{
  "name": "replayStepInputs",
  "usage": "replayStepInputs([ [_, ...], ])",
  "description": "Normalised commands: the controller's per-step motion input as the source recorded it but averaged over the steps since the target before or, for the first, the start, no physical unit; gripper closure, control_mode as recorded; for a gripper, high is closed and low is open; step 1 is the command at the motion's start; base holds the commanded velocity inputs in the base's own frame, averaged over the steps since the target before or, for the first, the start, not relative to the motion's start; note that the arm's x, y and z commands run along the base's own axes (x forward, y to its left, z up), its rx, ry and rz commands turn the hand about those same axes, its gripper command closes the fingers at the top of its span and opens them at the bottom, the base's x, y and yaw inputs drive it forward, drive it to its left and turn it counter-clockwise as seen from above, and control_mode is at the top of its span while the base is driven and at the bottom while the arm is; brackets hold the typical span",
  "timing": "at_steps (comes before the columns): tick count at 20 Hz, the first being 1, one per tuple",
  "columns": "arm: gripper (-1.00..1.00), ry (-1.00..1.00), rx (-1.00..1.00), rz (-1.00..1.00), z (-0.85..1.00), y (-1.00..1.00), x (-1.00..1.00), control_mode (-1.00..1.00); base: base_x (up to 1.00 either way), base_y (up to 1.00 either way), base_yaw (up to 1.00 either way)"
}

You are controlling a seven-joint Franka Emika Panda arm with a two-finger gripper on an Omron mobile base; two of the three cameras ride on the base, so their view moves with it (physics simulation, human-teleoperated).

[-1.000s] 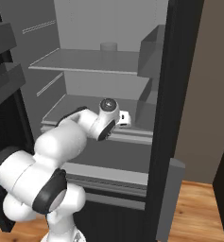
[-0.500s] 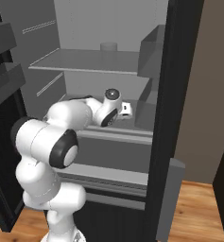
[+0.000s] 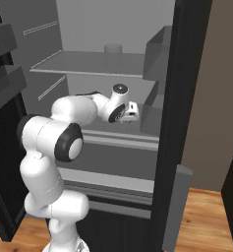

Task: Pick fish from the fridge and place it on the plate on the counter.

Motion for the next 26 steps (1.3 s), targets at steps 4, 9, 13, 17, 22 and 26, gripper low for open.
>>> replayStepInputs([
  [4,-1.0,0.03,0.0,0.01,0.0,0.24,0.03,-1.0,0.0,0.0,0.0],
  [9,-1.0,0.0,0.0,0.06,0.0,0.26,0.0,-1.0,0.0,0.0,0.0],
  [13,-1.0,0.0,0.0,0.07,-0.03,0.26,0.0,-1.0,0.0,0.0,0.0],
  [17,-1.0,0.0,0.0,0.06,-0.04,0.12,0.07,-1.0,0.0,0.0,0.0],
  [22,-1.0,-0.01,0.0,0.04,-0.11,0.01,0.2,-1.0,0.0,0.0,0.0],
  [26,-1.0,0.0,0.0,0.02,-0.09,0.0,0.3,-1.0,0.0,0.0,0.0],
])
